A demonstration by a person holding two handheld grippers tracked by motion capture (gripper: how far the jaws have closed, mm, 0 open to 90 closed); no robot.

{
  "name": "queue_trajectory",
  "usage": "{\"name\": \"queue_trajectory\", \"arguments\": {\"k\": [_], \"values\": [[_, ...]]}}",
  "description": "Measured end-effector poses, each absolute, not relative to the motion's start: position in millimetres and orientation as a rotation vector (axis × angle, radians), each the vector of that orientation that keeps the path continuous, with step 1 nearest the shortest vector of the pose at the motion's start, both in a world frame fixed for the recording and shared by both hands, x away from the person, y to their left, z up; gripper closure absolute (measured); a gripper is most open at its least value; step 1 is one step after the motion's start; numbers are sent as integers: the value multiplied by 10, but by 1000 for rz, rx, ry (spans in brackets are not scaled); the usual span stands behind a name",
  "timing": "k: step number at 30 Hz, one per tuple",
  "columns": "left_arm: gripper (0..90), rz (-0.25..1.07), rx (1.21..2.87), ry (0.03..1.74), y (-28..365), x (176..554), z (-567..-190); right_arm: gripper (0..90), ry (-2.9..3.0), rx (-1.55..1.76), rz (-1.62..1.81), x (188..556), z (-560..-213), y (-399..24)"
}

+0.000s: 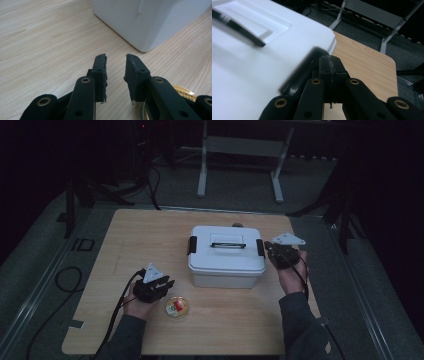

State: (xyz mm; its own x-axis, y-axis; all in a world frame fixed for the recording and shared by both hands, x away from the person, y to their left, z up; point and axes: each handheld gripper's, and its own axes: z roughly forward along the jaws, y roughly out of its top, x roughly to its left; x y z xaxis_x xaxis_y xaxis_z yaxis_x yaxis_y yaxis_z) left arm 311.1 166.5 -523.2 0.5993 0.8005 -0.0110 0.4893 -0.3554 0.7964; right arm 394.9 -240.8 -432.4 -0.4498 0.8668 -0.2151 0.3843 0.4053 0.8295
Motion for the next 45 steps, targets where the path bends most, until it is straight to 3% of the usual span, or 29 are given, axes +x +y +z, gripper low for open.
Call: {"name": "queue_trajectory", "arguments": {"k": [20,45], "values": [[733,490,2024,966,1527,3116,-5165,900,2025,1142,954,4419,-4313,-2336],[735,510,2016,974,1616,3069,-5128,900,2091,1068,970,4415,-4363,-2129]]}}
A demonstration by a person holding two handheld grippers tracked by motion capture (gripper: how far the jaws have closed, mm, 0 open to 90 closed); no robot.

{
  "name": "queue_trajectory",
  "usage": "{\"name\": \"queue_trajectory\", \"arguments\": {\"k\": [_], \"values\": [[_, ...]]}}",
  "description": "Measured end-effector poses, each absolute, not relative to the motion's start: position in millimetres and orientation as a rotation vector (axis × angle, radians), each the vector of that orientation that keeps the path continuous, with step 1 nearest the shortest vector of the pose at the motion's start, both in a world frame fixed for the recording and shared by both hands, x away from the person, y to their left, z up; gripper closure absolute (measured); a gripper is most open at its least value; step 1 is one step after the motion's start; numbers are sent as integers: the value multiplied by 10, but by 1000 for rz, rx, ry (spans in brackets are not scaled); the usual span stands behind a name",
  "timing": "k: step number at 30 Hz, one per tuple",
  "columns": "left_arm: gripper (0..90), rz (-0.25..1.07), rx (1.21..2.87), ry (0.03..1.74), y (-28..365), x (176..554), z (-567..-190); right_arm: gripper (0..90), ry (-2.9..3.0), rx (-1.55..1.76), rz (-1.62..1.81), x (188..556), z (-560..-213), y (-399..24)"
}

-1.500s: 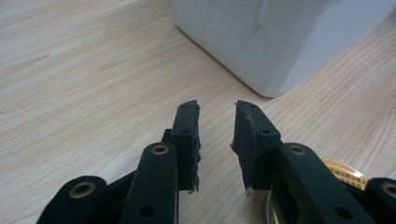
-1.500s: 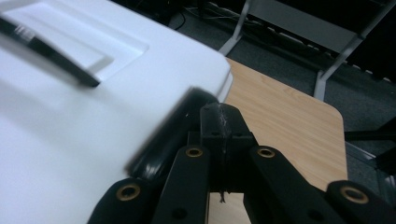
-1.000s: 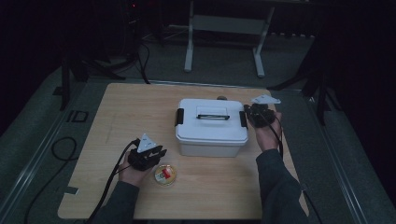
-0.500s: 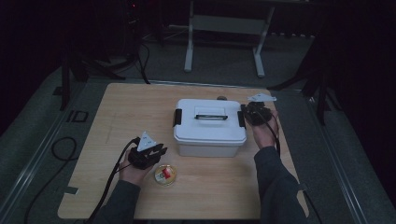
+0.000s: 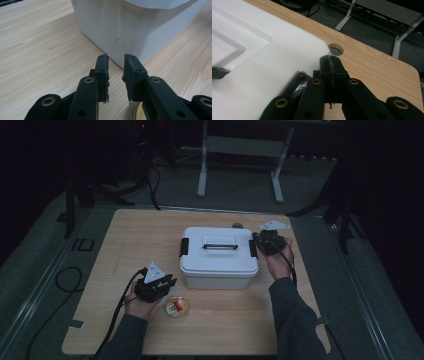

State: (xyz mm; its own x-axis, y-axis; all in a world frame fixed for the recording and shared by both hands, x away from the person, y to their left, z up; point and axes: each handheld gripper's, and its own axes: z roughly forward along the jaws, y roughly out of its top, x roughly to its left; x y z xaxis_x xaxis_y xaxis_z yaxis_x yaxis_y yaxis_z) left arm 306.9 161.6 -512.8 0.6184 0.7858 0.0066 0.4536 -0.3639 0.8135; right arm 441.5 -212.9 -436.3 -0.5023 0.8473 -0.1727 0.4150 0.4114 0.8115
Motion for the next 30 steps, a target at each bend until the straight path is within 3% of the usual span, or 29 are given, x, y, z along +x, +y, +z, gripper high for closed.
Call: {"name": "queue_trajectory", "arguments": {"k": [5,23,27,30], "values": [[726,508,2020,980,1648,3038,-5141,899,2105,1046,958,4387,-4362,-2113],[674,514,2037,1068,1870,3053,-5260,580,2188,906,959,4170,-4027,-2167],[669,512,2041,1082,1889,3076,-5296,543,2209,880,946,4138,-3980,-2143],[665,517,2042,1097,1902,3093,-5323,578,2257,854,924,4111,-3950,-2116]]}}
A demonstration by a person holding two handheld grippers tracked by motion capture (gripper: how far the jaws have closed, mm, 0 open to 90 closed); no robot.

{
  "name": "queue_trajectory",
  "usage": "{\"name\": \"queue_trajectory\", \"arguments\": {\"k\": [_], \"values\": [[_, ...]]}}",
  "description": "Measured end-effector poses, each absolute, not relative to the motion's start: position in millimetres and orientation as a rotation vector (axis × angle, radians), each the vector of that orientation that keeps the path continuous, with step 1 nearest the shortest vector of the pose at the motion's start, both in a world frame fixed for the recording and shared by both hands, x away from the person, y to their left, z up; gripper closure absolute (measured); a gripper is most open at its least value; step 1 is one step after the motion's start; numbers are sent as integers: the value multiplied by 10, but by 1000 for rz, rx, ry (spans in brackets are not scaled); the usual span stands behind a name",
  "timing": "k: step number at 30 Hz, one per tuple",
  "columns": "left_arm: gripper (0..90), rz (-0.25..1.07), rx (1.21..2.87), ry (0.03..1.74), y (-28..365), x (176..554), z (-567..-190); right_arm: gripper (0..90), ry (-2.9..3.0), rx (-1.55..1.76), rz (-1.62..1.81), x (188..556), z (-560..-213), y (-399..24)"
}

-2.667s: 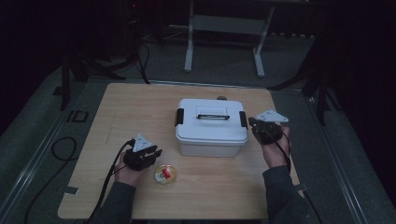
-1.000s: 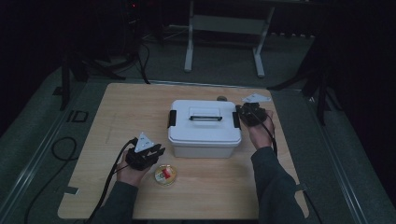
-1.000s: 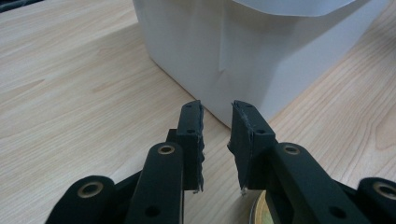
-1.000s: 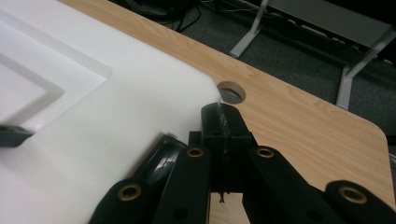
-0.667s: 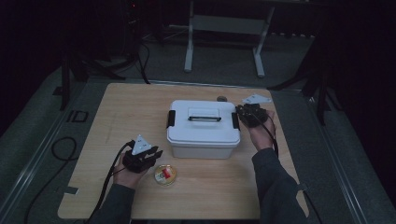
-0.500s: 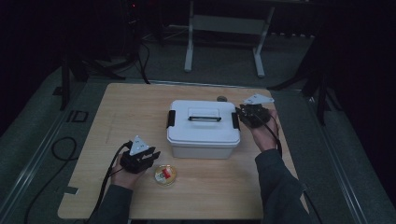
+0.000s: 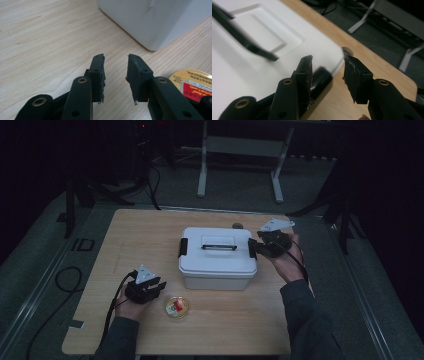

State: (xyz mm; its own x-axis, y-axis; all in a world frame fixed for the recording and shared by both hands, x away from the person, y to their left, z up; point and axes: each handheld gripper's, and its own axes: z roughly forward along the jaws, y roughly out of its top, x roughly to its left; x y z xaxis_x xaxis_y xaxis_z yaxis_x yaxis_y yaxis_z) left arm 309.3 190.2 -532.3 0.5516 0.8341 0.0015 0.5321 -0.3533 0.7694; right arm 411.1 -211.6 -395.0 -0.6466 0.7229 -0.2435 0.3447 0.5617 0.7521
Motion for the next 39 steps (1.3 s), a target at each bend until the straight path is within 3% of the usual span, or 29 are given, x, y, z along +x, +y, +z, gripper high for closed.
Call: {"name": "queue_trajectory", "arguments": {"k": [6,25,39], "values": [[658,518,2060,1122,1936,3132,-5378,543,2289,808,899,4093,-3891,-2045],[634,490,2073,1153,1948,3179,-5449,605,2407,583,774,3996,-3689,-1809],[628,460,2098,1172,1949,3236,-5516,570,2491,431,672,3947,-3504,-1659]]}}
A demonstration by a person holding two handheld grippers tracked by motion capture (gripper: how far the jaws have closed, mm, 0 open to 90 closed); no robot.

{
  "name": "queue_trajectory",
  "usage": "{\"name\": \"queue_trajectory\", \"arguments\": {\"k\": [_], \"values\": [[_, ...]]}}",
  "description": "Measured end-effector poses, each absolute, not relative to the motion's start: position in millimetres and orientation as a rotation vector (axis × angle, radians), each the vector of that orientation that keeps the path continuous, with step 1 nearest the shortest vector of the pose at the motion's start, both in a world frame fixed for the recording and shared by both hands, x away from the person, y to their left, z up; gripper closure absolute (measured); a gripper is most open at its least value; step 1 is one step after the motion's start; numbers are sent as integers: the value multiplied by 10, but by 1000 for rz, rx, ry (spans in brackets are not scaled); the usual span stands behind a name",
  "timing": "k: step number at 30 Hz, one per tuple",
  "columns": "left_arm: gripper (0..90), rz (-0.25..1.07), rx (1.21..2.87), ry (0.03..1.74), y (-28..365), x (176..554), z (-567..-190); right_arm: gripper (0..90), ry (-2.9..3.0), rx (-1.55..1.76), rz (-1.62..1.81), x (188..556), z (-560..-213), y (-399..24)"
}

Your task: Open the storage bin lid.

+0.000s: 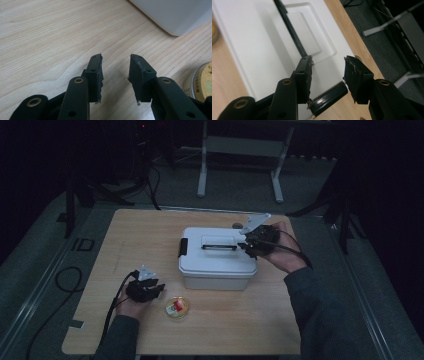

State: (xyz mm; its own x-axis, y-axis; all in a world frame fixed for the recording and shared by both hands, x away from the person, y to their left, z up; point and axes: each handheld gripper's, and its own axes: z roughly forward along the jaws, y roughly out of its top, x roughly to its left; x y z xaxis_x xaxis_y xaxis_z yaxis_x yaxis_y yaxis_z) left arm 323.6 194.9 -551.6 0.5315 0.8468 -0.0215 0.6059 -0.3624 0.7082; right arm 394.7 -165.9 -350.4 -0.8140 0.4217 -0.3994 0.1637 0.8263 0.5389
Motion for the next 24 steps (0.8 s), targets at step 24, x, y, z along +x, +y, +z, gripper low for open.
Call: {"name": "queue_trajectory", "arguments": {"k": [24], "values": [[625,441,2105,1183,1985,3276,-5541,530,2659,175,545,3983,-3447,-1286]]}}
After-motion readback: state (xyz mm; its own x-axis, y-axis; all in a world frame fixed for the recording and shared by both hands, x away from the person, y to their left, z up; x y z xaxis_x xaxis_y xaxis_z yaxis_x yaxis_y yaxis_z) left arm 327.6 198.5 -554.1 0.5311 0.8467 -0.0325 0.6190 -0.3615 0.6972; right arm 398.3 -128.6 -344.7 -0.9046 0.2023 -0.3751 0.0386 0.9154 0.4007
